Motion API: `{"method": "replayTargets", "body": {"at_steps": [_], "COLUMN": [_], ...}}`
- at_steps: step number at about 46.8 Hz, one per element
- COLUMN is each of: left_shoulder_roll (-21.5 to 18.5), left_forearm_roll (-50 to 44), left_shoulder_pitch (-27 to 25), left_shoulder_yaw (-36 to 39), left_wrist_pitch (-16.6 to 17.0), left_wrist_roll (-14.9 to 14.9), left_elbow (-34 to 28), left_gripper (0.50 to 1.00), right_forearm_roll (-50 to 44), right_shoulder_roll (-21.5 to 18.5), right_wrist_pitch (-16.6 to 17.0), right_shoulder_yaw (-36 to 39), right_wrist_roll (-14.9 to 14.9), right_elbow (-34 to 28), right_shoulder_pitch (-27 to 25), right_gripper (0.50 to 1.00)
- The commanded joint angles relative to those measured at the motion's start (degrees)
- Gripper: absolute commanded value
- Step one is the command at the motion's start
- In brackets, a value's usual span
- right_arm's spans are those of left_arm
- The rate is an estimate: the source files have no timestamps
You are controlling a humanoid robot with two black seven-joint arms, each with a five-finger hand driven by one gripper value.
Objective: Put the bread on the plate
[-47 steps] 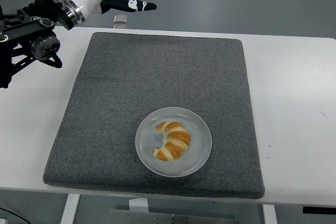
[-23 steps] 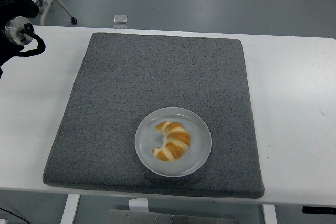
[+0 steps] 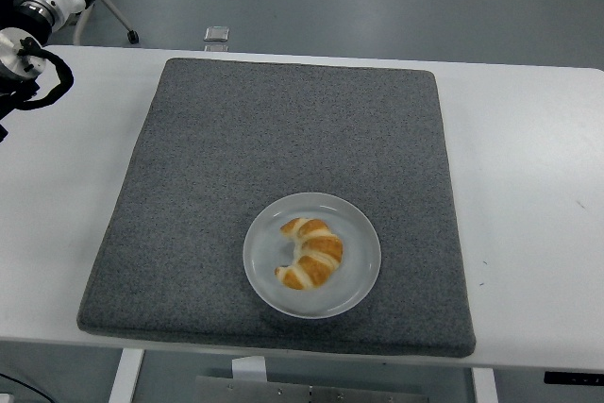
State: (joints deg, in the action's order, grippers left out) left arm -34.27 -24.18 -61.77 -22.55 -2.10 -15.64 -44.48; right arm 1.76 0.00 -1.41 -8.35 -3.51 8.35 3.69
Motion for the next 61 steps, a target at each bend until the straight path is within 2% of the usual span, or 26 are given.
{"method": "replayTargets", "body": {"at_steps": [1, 13, 31, 41, 61], "left_shoulder_roll": [0.35, 1.4, 12.38, 16.25, 19.24], "left_forearm_roll": [-0.07, -0.69, -1.22, -0.78, -0.51], "left_shoulder_pitch": [1.21, 4.99, 5.08, 4.82, 3.32], "left_shoulder_yaw": [-1.97, -10.67, -16.65, -16.92, -16.92], "left_wrist_pitch": [-0.01, -0.45, -0.19, -0.36, -0.45], "left_wrist_roll": [0.61, 1.67, 1.76, 1.58, 0.88], "left_elbow": [0.1, 1.06, 14.42, 16.79, 17.59], "left_gripper": [0.994, 0.996, 0.994, 0.996, 0.996], "right_forearm_roll": [0.0, 0.0, 0.0, 0.0, -0.09], "right_shoulder_roll": [0.0, 0.0, 0.0, 0.0, 0.0], "right_wrist_pitch": [0.0, 0.0, 0.0, 0.0, 0.17], "right_shoulder_yaw": [0.0, 0.0, 0.0, 0.0, -0.09], "right_wrist_roll": [0.0, 0.0, 0.0, 0.0, 0.0], "right_elbow": [0.0, 0.0, 0.0, 0.0, 0.0], "right_shoulder_pitch": [0.0, 0.0, 0.0, 0.0, 0.0], "right_gripper": [0.93, 0.932, 0.93, 0.93, 0.93]}}
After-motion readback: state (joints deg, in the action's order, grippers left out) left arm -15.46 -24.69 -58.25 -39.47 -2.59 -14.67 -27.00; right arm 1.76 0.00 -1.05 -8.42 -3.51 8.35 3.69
